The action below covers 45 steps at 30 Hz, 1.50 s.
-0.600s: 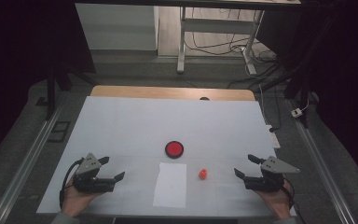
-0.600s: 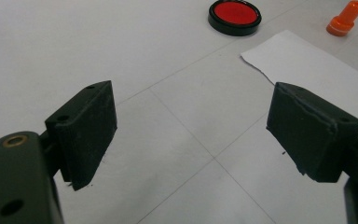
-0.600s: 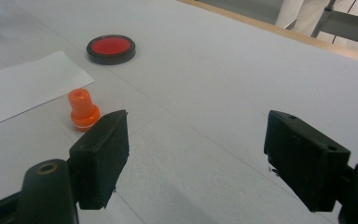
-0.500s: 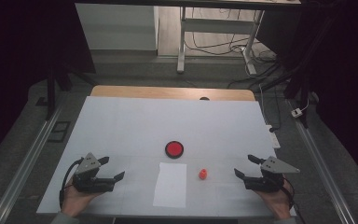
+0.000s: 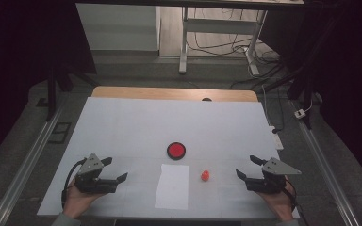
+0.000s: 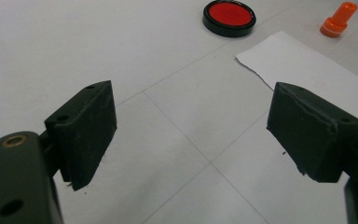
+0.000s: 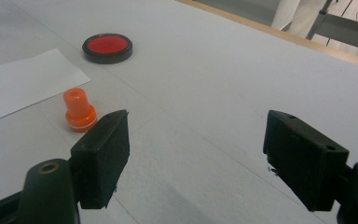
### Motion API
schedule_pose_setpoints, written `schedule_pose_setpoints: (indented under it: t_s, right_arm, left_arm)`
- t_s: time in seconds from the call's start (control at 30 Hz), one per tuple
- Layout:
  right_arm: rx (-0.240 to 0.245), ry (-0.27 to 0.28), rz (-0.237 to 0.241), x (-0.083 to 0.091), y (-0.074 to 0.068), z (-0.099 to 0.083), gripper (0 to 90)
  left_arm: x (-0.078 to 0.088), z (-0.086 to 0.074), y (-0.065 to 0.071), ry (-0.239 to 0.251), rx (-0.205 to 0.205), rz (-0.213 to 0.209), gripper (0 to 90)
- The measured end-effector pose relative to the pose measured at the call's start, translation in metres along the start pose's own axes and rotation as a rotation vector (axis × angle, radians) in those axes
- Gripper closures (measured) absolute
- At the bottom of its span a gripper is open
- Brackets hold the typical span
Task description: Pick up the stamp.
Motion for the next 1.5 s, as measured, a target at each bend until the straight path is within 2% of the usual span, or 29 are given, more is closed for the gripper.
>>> schedule_pose_setpoints:
  t_s: [0.2, 0.33, 0.43, 0.63, 0.77, 0.93, 1.37, 1.5]
  right_arm:
    - [-0.017, 0.010, 0.013, -0.002, -0.002, 0.004, 23.8]
    - [-0.015, 0.001, 0.006, -0.003, -0.002, 0.004, 25.1]
    - [-0.030, -0.009, 0.013, -0.005, -0.002, 0.004, 26.1]
    - [-0.035, -0.006, 0.024, -0.005, -0.006, 0.012, 28.1]
    - [-0.040, 0.004, 0.044, -0.007, -0.012, 0.021, 28.8]
    - [-0.036, -0.001, 0.064, -0.012, -0.019, 0.026, 29.4]
    - [-0.023, -0.013, 0.114, -0.023, -0.037, 0.033, 29.6]
    - [-0.004, -0.034, 0.127, -0.028, -0.044, 0.035, 29.6]
  left_arm:
    - [-0.003, 0.001, -0.002, -0.004, 0.001, 0.002, 16.1]
    - [-0.004, 0.001, -0.003, -0.003, 0.001, 0.002, 16.1]
    - [-0.006, 0.001, -0.004, -0.003, 0.009, 0.008, 16.1]
    - [-0.009, 0.000, -0.001, -0.014, -0.006, 0.005, 16.1]
    - [-0.009, 0.000, 0.000, -0.011, -0.013, 0.002, 16.0]
    - [-0.008, 0.002, -0.002, 0.005, -0.014, 0.020, 16.9]
    - [-0.011, -0.001, 0.001, -0.016, -0.013, 0.002, 16.9]
    - [-0.012, -0.002, 0.001, -0.024, -0.013, 0.002, 16.9]
Point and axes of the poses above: each handheld gripper's, and its own axes: x roughly backward along the jaws, z roughly out of its top, y roughly to its right, the point moved 10 cm from there along -x, roughly forward along the jaws, and after that the axes turned 3 degrees about z, right-handed, at the moved point
